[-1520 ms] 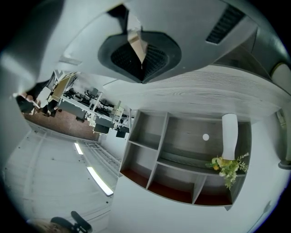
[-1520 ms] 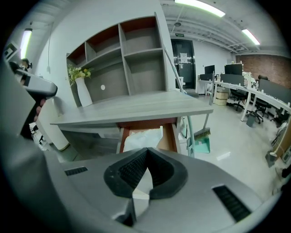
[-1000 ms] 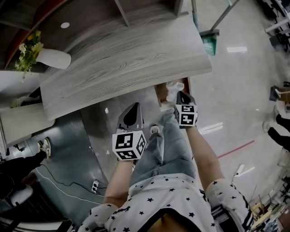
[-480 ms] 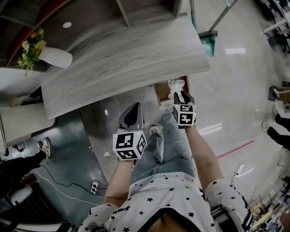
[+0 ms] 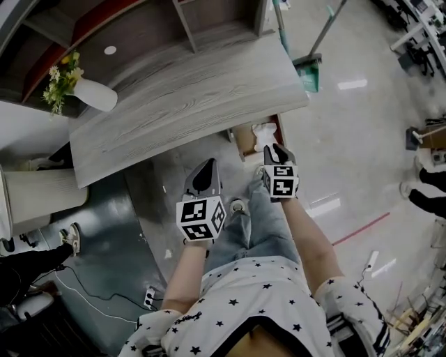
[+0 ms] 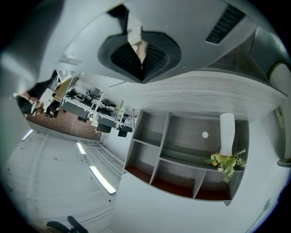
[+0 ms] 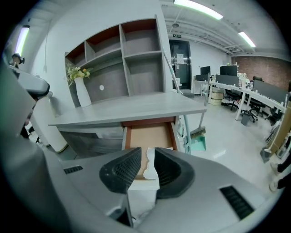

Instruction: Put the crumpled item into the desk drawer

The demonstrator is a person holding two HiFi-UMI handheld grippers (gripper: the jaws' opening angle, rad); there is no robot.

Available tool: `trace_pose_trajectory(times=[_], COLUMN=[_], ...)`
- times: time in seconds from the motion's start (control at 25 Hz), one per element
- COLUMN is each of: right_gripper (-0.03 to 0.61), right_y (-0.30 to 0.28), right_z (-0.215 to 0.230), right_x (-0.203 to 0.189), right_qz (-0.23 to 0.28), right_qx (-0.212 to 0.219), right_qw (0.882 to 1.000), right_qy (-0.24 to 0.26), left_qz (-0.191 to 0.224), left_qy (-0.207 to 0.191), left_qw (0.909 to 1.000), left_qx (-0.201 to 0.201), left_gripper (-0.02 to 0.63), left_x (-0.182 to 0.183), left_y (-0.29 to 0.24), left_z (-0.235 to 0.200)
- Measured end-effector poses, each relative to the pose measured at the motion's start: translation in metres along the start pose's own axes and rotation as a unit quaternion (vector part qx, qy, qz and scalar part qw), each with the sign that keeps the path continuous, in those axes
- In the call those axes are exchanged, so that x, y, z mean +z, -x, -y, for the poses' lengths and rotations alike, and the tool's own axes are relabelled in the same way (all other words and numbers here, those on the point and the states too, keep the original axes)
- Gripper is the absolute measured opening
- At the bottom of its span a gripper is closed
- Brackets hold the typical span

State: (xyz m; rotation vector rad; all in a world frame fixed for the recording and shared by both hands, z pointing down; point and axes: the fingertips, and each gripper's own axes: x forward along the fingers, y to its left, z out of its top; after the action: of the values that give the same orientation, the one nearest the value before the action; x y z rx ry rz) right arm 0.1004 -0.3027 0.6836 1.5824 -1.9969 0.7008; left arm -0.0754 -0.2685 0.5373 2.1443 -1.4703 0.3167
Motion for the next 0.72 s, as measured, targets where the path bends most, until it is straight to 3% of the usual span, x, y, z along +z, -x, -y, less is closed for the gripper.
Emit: trace_pose_trajectory(times=[0.48,0.72], right_gripper=[-0.001,-0.006], right_y=[0.103,0.16], right_z=[-0.036,-0.055], right_x=[0.036,0.056], right_qz=[0.067,0.111], right_qx=[-0.001,0.022], right_qw=[0.998,0.994], right_qy=[0.003,0.003], left_qz=[0.02,0.029], left_qy=[-0.011,-0.028], left_qw=[0.9994,0.9984], left_qx=[-0.026,-0.04], left_gripper=[0.011,0.012], left_x=[0.009,0.013], left_y=[0.05,0.077], left_z=[0.024,0.035])
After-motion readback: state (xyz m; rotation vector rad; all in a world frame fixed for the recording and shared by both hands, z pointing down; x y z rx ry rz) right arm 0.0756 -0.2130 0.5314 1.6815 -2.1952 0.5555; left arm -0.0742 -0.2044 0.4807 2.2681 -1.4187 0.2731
